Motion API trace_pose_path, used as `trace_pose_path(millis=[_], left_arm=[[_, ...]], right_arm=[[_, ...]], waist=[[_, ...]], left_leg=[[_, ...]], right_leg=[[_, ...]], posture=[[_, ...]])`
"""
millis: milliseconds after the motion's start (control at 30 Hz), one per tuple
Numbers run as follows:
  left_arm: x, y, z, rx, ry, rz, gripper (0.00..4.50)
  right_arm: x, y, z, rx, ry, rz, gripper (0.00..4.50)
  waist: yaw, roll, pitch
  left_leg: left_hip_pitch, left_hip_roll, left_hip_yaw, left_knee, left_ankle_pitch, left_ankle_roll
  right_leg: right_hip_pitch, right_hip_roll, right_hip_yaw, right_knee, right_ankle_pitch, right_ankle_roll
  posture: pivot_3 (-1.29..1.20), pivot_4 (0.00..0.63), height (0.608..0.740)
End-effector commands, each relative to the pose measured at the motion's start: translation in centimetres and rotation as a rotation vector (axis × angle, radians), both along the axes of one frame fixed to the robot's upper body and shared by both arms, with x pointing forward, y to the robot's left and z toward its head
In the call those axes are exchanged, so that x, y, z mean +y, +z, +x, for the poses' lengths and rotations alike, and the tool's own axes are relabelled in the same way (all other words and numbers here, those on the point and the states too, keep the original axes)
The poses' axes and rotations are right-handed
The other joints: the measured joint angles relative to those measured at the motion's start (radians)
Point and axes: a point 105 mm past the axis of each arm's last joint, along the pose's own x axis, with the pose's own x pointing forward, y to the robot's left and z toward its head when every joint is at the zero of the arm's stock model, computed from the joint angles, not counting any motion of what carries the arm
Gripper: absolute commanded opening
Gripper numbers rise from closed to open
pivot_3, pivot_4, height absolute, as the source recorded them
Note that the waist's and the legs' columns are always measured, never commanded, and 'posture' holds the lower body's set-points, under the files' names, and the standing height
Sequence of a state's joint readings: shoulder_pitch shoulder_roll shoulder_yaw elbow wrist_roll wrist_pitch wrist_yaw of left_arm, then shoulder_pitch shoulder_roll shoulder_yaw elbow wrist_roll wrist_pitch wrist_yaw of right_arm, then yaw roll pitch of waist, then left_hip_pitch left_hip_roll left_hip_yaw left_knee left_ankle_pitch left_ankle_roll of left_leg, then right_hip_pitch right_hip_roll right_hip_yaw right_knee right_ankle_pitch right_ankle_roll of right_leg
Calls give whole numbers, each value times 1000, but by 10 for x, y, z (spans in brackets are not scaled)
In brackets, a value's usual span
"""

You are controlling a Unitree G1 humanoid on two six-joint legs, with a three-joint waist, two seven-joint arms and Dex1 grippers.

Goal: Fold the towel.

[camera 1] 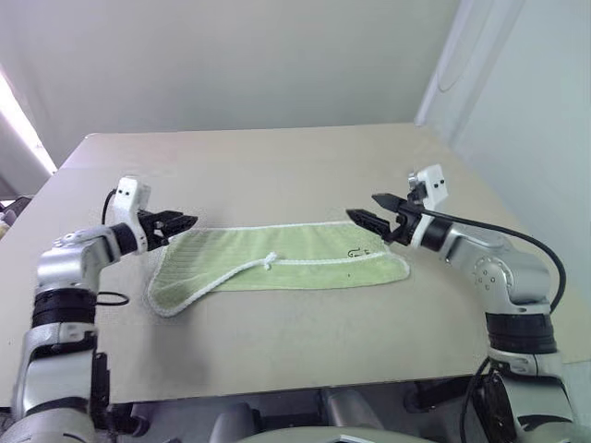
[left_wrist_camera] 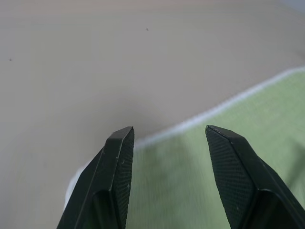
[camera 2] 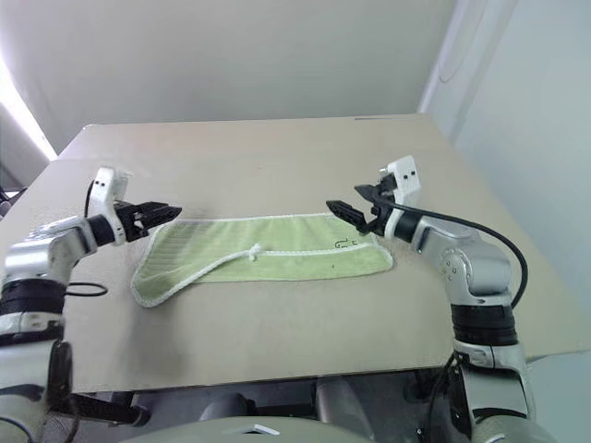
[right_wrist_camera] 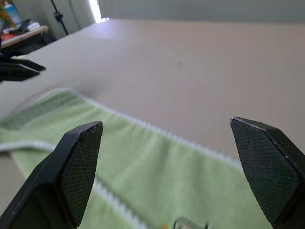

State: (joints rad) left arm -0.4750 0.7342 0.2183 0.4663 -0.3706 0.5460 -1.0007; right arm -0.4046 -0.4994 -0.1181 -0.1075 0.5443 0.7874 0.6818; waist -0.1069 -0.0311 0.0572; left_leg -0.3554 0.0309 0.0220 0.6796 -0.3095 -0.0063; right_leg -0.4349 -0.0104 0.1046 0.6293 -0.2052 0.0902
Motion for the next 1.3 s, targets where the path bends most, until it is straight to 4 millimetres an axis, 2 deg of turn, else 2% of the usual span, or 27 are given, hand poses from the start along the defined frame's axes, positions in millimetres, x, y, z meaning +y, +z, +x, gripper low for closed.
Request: trace_pose_path(millis=[33, 167, 267, 333, 400, 500, 667, 733, 867, 1067, 1300], left_arm=[[5, 25, -19, -54, -104, 43, 2519], [22, 19, -38, -3, -134, 119, 2519], [29, 18, -39, -7, -116, 179, 2519], [31, 10, -40, -8, -122, 235, 2519], [29, 6, -43, 5, -136, 223, 2519], [22, 11, -47, -12, -177, 176, 2519], [8, 18, -69, -16, -329, 192, 2519], [3, 14, -80, 14, -410, 258, 2519], [-1, -7, -94, 29, -541, 446, 2519], [-7, -23, -88, -15, -536, 469, 2519], [-10, -46, -91, 50, -561, 461, 2519]], right_arm=[[4, 20, -8, -71, 63, 7, 4476], [6, 15, -9, -56, 81, -6, 4476], [9, 14, -6, -57, 85, 1, 4476], [10, 11, -3, -62, 88, -13, 4476], [11, 10, -1, -66, 85, -24, 4476], [11, 13, -1, -74, 89, -19, 4476], [6, 6, -2, -61, 72, -34, 4476], [6, 5, -3, -58, 71, -35, 4476], [5, 0, -2, -49, 61, -38, 4476], [8, -3, 2, -45, 53, -46, 4476], [5, -6, 4, -38, 32, -72, 4476]], waist=[[0, 0, 0], [2, 0, 0], [6, 0, 0], [6, 0, 0], [6, 0, 0], [4, 0, 1], [2, 0, 1], [0, 0, 1], [0, 2, 2], [3, 2, 2], [1, 2, 2]], left_leg=[[0, 0, 0, 0, 0, 0], [1, 0, 0, 0, 0, 0], [0, 0, 0, 0, 0, 0], [0, 0, 0, 0, 0, 0], [-1, 0, 0, 0, 0, 0], [-3, 0, 1, -1, 0, 0], [-3, 1, 1, -2, 0, 0], [-3, 1, 1, -2, 0, 0], [-2, 1, 1, -3, 0, 0], [-2, 1, 2, -3, 0, 0], [-2, 1, 2, -3, 0, 0]], right_leg=[[0, 0, 0, 0, 0, 0], [0, 0, 0, 0, 0, 0], [-1, -1, 0, 0, 0, -1], [-1, -1, 0, -1, 0, 0], [-1, -1, 0, -2, 0, 0], [-3, -1, 0, -2, 0, 0], [-4, -1, 0, -2, 0, -1], [-4, -1, 0, -2, 0, -1], [-5, -1, 0, -2, -1, -1], [-5, -1, 0, -2, -1, -1], [-5, -1, 0, -2, -1, -1]], posture=[[0, 0, 712], [0, 0, 712], [0, 0, 712], [0, 0, 712], [0, 0, 712], [0, 0, 712], [0, 0, 712], [0, 0, 712], [0, 0, 712], [0, 0, 712], [0, 0, 712]])
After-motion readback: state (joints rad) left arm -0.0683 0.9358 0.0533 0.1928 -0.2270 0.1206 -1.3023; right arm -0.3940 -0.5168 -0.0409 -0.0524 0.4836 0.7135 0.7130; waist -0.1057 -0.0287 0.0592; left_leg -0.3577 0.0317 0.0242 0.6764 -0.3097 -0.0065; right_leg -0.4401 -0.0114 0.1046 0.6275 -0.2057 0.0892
